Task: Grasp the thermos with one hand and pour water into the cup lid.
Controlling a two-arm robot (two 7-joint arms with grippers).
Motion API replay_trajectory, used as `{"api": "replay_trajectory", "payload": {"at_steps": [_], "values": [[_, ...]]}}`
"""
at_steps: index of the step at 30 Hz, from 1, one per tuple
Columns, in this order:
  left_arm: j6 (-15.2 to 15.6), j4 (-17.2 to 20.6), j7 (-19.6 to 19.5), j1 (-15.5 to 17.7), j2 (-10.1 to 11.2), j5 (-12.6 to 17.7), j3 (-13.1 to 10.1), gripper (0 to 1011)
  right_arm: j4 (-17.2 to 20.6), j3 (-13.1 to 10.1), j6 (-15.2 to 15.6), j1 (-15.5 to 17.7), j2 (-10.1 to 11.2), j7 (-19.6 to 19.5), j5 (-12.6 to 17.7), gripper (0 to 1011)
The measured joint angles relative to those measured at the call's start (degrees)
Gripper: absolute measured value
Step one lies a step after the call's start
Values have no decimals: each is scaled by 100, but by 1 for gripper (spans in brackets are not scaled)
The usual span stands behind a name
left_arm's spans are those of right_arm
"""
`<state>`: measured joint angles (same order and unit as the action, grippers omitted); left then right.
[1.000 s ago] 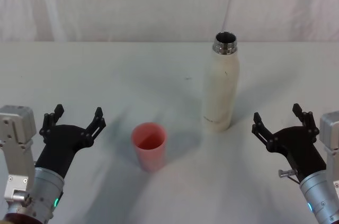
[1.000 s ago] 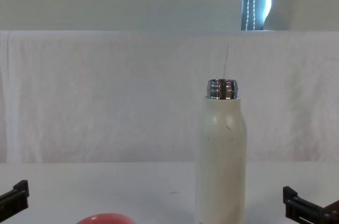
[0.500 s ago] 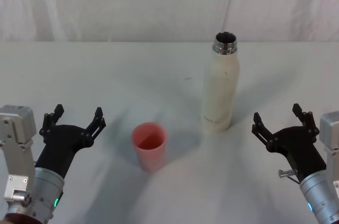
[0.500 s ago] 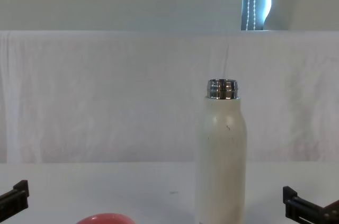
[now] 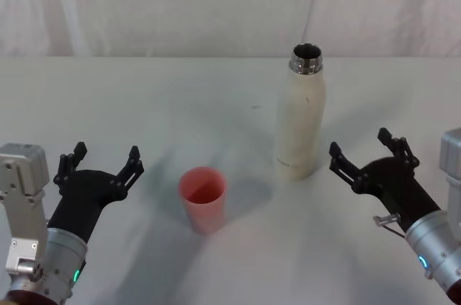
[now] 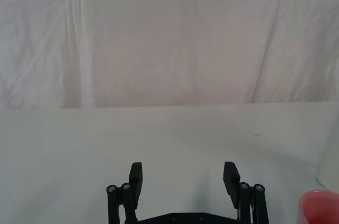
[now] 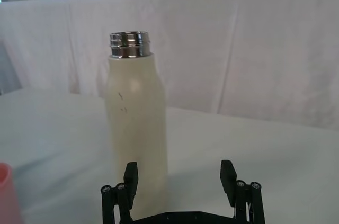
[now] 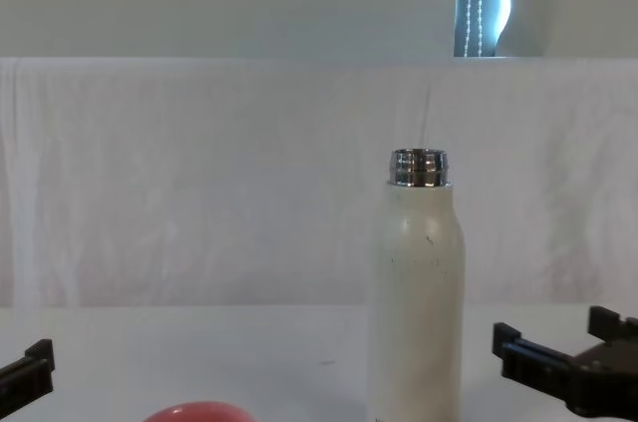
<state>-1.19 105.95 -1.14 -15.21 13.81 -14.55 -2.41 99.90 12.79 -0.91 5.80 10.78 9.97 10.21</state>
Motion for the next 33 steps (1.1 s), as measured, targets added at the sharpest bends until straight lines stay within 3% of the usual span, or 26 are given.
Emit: {"api": "replay_trajectory", "payload": {"at_steps": [13,33], "values": [[0,0,0,0,0,0,0,1001,-160,160,76,-286,0,246,36,1002],[0,0,0,0,0,0,0,1001,-449,353,-41,-547,-118,285,38,1002]]}}
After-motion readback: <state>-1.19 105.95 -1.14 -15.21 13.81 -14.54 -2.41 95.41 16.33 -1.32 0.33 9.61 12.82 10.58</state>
